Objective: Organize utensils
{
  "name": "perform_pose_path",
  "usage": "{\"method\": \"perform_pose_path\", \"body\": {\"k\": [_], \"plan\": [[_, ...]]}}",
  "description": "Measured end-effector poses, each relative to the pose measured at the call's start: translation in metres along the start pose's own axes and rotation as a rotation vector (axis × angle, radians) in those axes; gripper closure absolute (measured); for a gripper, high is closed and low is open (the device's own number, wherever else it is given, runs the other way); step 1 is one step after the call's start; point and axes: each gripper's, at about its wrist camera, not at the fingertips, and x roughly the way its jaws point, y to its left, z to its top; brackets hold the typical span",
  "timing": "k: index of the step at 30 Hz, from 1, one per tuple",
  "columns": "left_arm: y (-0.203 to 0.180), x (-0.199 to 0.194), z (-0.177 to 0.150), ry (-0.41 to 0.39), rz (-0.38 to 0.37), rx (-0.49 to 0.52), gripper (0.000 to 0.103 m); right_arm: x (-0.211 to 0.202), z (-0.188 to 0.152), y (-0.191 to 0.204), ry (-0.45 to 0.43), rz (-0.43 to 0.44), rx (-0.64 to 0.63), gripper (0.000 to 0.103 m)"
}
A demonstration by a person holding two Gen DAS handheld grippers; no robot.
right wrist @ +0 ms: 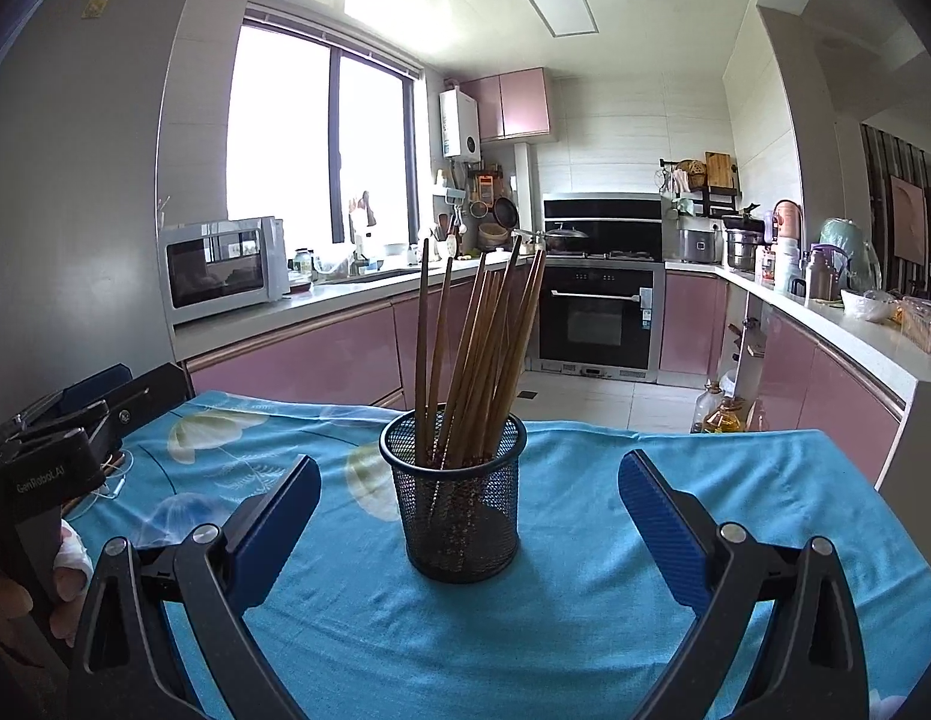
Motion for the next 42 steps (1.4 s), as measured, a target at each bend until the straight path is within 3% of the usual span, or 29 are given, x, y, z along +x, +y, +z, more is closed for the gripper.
{"method": "perform_pose_path", "body": {"k": [42], "plan": [[-0.010,0.005,-0.012,0.008,-0.008,-0.002,0.005,-0.012,0.003,0.001,-0.061,-0.044,-0.016,0.007]]}}
